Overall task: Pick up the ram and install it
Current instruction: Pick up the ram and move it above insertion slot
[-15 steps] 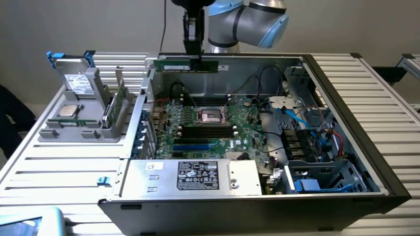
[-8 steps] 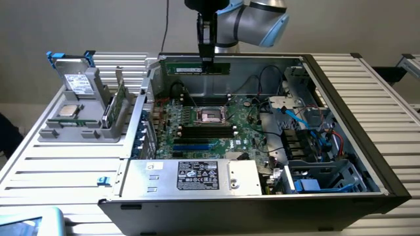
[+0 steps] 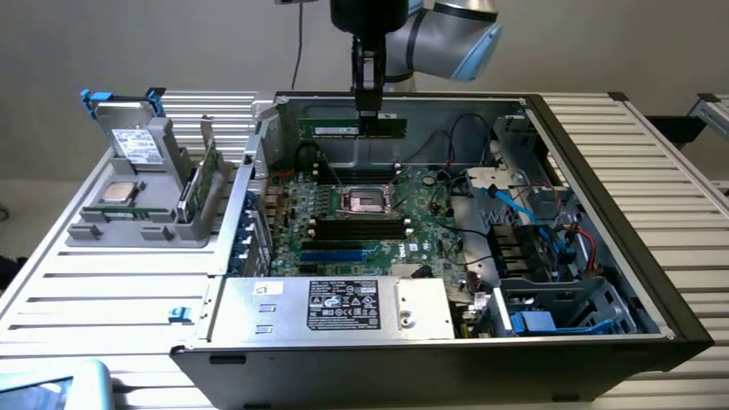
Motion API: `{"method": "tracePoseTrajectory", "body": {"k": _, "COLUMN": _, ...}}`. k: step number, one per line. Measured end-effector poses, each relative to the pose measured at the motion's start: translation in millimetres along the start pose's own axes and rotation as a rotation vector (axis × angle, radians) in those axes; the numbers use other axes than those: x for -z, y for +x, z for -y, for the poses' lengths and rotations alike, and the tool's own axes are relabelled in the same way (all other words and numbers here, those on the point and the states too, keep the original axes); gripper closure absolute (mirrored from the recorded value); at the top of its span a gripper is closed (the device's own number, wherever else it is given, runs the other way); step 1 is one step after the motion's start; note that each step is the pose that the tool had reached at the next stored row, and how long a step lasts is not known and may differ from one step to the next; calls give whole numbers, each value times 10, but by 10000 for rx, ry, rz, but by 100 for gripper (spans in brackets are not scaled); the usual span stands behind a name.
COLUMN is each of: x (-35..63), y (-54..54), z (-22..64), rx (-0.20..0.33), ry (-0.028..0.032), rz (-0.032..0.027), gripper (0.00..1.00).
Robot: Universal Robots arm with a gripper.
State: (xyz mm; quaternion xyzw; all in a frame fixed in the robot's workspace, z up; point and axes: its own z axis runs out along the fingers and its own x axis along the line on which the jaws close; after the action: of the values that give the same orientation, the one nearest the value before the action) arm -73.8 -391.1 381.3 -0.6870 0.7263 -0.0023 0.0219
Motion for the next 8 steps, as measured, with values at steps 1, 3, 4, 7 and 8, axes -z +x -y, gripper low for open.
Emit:
{"method": "tracePoseTrajectory", "body": {"k": 1, "x": -15, "y": -26, "z": 2, "rx": 1, "ry": 1, "rz": -13, "gripper": 86}}
{"method": "tracePoseTrajectory", "body": {"k": 3, "x": -34, "y": -57, "z": 4, "rx": 4, "ry": 3, "rz": -49, "gripper": 86}}
{"method": "tracePoseTrajectory", "body": {"k": 4, "x": -35, "y": -58, "z": 4, "rx": 4, "ry": 3, "rz": -49, "gripper": 86}}
{"method": "tracePoseTrajectory", "body": {"k": 7, "x": -35, "y": -57, "z": 4, "rx": 4, "ry": 2, "rz": -50, "gripper": 86}}
{"method": "tracePoseTrajectory", "body": {"k": 8, "x": -34, "y": -57, "z": 4, "rx": 4, "ry": 1, "rz": -50, "gripper": 86}}
